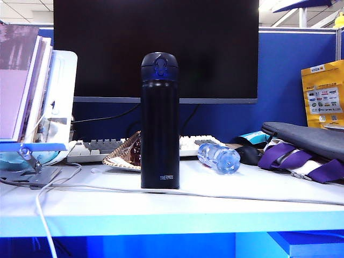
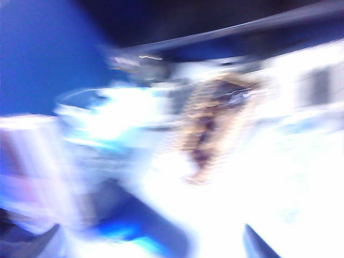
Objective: Pick up the mineral water bottle and place it vertically to the right of the black thermos cup.
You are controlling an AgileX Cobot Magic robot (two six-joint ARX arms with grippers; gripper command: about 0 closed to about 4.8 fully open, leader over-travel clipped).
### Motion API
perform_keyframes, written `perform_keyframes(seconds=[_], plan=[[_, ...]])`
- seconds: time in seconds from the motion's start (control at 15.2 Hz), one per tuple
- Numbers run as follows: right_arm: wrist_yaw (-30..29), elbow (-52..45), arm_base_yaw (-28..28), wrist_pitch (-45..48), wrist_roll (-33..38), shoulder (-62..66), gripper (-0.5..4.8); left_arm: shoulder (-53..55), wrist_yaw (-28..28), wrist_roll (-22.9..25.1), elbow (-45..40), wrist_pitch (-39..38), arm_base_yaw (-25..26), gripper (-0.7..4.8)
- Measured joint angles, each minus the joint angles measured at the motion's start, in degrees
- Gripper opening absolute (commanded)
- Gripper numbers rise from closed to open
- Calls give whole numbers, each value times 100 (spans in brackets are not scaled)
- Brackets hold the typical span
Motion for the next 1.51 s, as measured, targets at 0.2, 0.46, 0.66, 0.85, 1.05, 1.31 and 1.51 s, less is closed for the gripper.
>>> perform_keyframes(seconds=[0.2,0.46,0.66,0.85,1.05,1.31,1.51], plan=[[1880,1705,424,-1390,-1453,1023,479,0,-2,2,0,0,0,-5],[2741,2590,813,-1611,-2131,1902,479,-2,-2,0,0,0,0,-5],[3440,2702,1123,-1292,-2524,2363,479,-2,-2,0,0,0,0,-5],[3729,2704,1263,-625,-2568,2793,479,-2,-2,0,0,0,0,-5],[3689,2719,1423,92,-2594,3270,479,-2,-2,2,0,0,0,-5],[3700,2708,1447,299,-2605,4245,479,-2,-2,0,0,0,0,-5],[3783,2708,1449,758,-2658,4841,479,-2,-2,0,0,0,0,-5]])
